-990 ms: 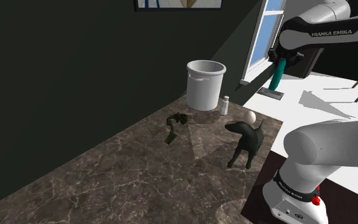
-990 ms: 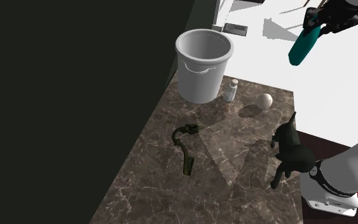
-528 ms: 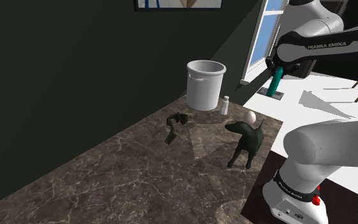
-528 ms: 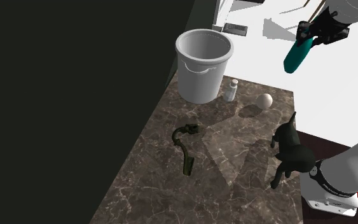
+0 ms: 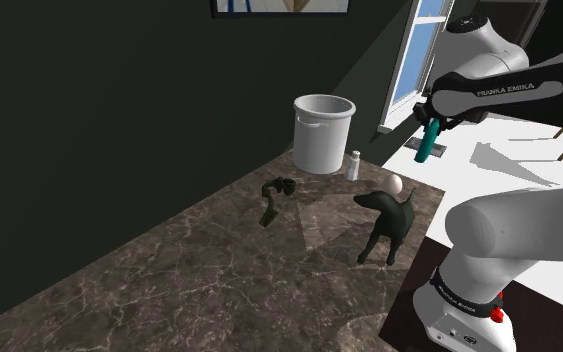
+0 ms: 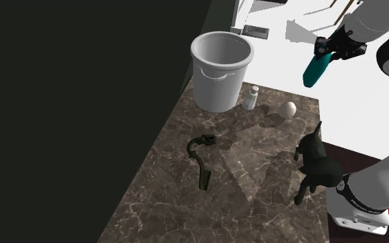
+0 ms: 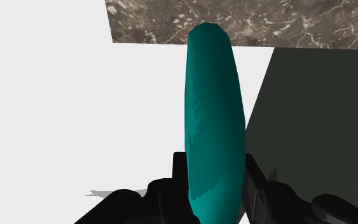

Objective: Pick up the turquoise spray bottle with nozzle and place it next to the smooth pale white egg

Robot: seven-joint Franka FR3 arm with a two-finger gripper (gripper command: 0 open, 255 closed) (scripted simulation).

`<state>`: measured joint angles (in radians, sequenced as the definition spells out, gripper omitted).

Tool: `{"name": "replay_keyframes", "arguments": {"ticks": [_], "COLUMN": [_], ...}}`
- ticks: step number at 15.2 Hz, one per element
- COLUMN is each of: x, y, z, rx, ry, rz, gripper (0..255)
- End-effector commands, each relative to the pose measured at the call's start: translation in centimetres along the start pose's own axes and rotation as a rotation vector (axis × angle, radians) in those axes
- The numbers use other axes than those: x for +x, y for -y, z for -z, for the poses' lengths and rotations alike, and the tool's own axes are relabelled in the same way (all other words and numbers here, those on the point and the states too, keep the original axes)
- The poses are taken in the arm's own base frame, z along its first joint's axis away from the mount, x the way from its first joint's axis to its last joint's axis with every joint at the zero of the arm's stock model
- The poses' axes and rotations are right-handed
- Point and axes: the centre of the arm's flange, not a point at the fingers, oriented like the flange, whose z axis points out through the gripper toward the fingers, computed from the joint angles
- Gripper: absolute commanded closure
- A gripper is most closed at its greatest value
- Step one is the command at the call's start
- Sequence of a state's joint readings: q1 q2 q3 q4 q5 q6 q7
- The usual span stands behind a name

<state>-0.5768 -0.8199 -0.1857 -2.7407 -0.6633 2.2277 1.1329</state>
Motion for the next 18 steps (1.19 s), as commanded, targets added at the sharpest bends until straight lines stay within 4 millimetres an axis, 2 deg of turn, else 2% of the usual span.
{"name": "replay_keyframes", "arguments": {"ticks": [1,18], "x": [-0.7,-5.3], "y": [0.0,0.0], "z": [-0.9,-8.5], "rx": [0.001,0.001], "ry": [0.000,0.000], "rz": [0.000,0.000], "gripper": [255,255]}}
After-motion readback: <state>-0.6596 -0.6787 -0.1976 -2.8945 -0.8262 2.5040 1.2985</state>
